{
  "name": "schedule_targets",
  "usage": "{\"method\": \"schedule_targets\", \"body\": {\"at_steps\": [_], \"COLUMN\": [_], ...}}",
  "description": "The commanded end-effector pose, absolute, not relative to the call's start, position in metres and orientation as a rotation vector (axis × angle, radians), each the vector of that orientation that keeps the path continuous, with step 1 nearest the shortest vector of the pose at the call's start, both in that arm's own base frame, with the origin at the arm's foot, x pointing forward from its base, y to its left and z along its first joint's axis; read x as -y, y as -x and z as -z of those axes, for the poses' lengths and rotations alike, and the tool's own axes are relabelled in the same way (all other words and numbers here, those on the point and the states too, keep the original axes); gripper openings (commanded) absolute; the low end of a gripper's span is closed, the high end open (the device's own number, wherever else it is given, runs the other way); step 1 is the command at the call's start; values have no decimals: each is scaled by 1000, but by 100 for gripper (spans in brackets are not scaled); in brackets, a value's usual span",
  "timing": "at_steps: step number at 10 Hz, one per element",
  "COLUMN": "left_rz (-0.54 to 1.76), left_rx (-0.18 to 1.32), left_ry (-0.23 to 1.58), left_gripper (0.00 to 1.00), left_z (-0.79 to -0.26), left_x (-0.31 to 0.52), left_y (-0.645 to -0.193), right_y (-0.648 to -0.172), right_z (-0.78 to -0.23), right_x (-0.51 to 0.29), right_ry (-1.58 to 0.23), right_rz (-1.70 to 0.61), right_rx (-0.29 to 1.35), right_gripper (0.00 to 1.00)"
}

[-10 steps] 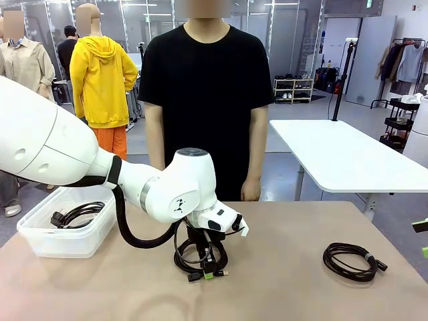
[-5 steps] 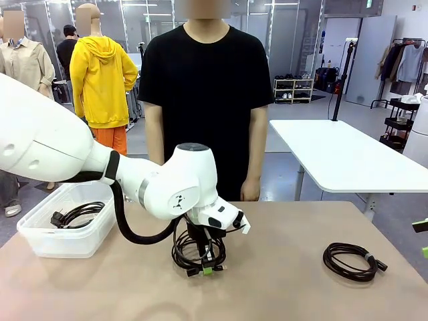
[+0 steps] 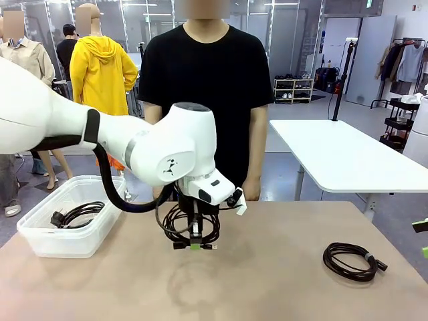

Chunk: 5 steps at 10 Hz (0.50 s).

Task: Organize and store the cables.
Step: Place the USB Extension Cable into the Organizing box.

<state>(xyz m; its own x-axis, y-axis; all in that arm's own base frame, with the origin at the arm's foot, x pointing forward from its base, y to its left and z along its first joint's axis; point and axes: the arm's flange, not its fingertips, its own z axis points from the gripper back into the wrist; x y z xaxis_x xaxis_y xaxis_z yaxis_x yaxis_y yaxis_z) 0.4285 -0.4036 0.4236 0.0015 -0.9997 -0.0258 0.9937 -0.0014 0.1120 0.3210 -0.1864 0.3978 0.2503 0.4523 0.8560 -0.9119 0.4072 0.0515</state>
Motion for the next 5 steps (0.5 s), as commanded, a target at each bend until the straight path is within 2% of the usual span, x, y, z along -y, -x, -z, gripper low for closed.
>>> {"method": "schedule_targets", "body": {"at_steps": [1, 5], "left_rz": [1696, 1673], "left_rx": [81, 79], "left_ry": [-152, -138], "left_gripper": [0, 0], "left_z": [-439, -441], "left_x": [390, 397], "left_y": [-430, -428], "right_y": [-322, -322], "right_z": [-400, -400], "right_x": [185, 185], "right_ry": [-636, -636], "right_rz": [-1003, -1003], "right_rx": [895, 895], "right_gripper": [100, 100]}}
